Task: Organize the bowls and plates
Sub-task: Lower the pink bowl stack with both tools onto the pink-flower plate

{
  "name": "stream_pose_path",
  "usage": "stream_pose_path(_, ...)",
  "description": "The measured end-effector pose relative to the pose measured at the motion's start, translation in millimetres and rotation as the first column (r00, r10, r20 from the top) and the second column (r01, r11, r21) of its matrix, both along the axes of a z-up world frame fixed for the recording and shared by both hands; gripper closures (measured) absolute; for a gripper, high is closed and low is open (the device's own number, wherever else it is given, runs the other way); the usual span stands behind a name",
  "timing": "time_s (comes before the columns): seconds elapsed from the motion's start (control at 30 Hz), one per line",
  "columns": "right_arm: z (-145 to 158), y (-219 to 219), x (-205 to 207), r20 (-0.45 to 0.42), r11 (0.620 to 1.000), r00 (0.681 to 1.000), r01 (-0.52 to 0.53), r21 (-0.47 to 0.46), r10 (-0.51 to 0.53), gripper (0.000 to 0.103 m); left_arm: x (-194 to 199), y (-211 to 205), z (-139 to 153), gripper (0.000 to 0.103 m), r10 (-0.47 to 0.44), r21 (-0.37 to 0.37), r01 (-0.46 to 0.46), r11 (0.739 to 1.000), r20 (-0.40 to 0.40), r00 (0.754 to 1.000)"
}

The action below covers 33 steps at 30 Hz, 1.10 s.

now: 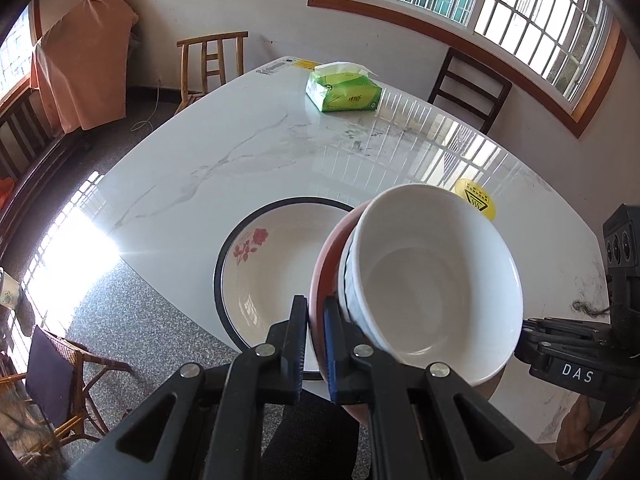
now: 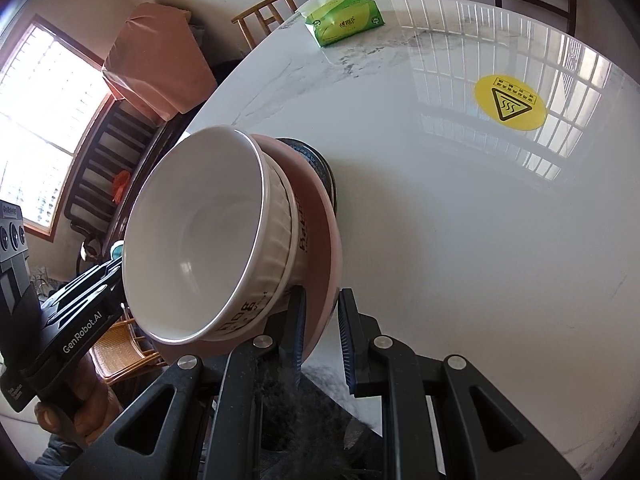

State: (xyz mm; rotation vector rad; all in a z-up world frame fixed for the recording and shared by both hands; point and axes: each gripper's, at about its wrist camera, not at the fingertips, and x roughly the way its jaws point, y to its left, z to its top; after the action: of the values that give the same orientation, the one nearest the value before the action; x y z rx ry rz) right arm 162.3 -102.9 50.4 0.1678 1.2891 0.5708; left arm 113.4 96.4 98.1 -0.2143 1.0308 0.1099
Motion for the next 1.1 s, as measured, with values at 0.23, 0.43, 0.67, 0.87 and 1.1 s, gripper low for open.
stream_pose_path(0.23, 5, 25, 4, 0.003, 0.999, 0.999, -0.039, 0.004, 0.039, 0.085, 1, 23, 4, 0.097, 0.035, 0.000, -0.035, 0.999, 0.012, 0.999)
stream_pose_path(0.43, 3, 37, 8, -0.002, 0.998, 0.999, -0.054, 0.009, 0.054, 0.085, 4, 33, 0, 0.097, 0.049, -0.008, -0.049, 0.999, 0.001, 0.999)
stream_pose_path(0.67, 1, 40, 12, -0.006, 0.998, 0.998, -0.061, 0.011, 0.062, 0.085, 6, 44, -3, 0.097, 0.066, -0.017, -0.066, 0.998, -0.003, 0.998)
stream_pose_path(0.87, 1, 45, 14, -0.010, 0.998, 0.998, -0.069, 0.008, 0.069, 0.085, 11, 53, -8, 0.097, 0.076, -0.029, -0.076, 0.997, -0.015, 0.997)
stream_pose_path(1.1, 2, 48, 14, -0.015, 0.997, 0.997, -0.072, 0.003, 0.072, 0.085, 15, 57, -15, 0.097, 0.082, -0.037, -0.083, 0.996, -0.035, 0.996)
